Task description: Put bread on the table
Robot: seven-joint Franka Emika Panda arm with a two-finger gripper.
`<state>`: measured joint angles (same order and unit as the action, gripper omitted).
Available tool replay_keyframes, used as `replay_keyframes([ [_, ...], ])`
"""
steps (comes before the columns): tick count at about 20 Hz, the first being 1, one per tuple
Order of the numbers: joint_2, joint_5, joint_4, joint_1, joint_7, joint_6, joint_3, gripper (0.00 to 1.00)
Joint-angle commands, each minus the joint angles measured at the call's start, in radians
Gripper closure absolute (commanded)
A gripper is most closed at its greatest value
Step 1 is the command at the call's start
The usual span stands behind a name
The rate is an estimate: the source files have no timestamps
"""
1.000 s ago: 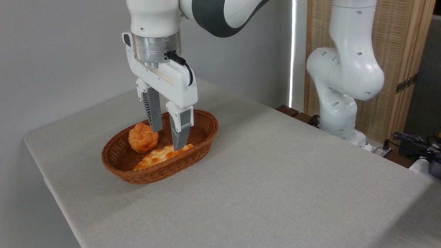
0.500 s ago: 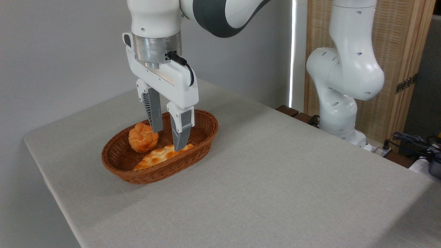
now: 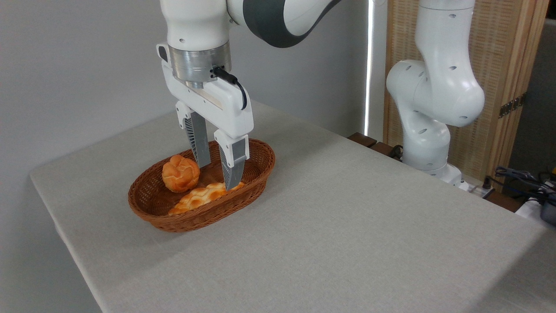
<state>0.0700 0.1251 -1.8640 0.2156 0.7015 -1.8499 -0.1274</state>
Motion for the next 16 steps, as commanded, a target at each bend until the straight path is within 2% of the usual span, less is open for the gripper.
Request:
replay_keyframes([
  [1,-0.013,0.008,0.014,0.013,0.006,0.018,-0.008,0.00],
  [6,-0.013,0.021,0.005,0.021,0.006,0.018,-0.002,0.00],
  [13,-0.016,0.030,-0.006,0.059,-0.002,0.008,0.000,0.00],
  [16,-0.038,0.109,-0.007,0.079,-0.002,-0.003,0.000,0.00],
])
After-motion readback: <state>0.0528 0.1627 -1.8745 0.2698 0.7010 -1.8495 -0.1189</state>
